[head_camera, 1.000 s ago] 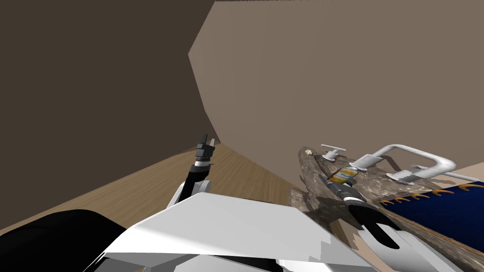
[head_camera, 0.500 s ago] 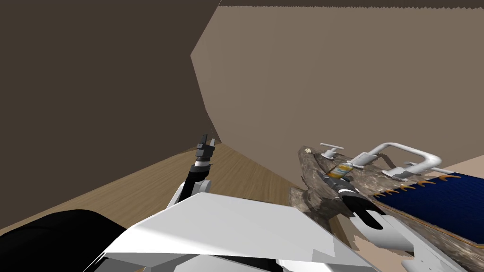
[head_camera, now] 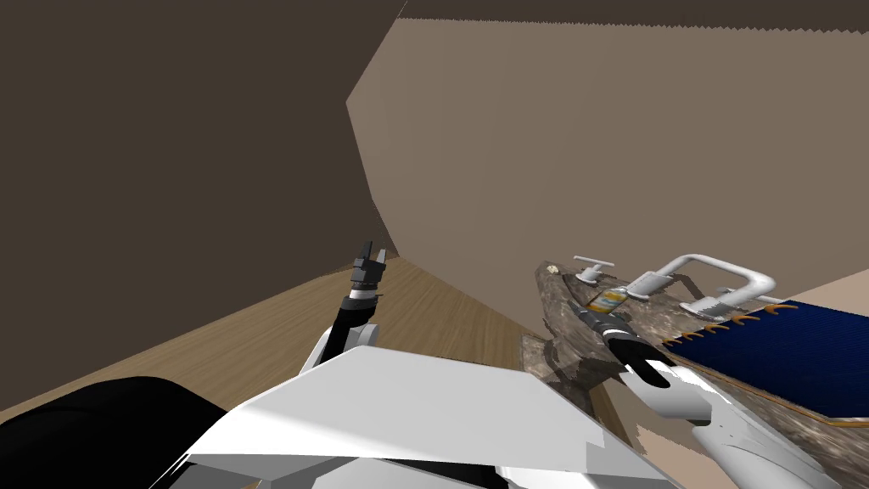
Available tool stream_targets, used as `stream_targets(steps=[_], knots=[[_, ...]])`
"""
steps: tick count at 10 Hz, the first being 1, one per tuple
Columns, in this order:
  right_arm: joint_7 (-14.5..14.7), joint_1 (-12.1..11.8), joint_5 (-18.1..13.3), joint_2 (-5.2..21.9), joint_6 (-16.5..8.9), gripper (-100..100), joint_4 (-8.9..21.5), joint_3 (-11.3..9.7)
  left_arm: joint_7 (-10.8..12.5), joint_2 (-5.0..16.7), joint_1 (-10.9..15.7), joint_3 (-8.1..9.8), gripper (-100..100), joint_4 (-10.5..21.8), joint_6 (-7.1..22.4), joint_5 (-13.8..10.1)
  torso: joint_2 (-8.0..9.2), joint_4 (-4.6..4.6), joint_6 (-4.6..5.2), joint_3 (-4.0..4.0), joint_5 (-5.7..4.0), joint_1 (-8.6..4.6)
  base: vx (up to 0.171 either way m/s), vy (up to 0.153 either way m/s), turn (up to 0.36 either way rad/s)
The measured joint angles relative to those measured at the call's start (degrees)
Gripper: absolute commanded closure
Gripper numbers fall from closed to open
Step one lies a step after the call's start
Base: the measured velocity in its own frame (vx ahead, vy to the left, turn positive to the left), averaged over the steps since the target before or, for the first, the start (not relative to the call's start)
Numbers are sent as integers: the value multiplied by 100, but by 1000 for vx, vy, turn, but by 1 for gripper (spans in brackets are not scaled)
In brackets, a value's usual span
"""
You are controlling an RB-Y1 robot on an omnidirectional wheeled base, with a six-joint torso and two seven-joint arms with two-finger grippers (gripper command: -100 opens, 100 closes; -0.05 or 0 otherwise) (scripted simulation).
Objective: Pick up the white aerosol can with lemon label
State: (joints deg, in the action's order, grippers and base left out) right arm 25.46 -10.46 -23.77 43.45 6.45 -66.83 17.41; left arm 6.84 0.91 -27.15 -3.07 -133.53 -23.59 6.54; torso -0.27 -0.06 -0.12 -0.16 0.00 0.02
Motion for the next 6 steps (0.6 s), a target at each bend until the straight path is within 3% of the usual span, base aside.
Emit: stream_targets(steps=[1,3,5,6], knots=[[-5,33,1,-4,-22,-100,136,0,0,0,0,0,0,0,0,0,-7,-2,1,-4,-2,-6,-80,44,34],[19,370,41,259,137,-100,497,-155,0,-1,1,0,0,0,0,0,24,5,0,13,4,19,-83,55,1],[44,694,36,275,182,-100,857,-165,0,0,0,0,0,0,0,0,0,0,0,0,1,3,-1,2,1],[39,742,40,283,172,-100,1011,-176,0,0,0,0,0,0,0,0,-8,-2,2,-5,-2,-5,-69,43,30]])
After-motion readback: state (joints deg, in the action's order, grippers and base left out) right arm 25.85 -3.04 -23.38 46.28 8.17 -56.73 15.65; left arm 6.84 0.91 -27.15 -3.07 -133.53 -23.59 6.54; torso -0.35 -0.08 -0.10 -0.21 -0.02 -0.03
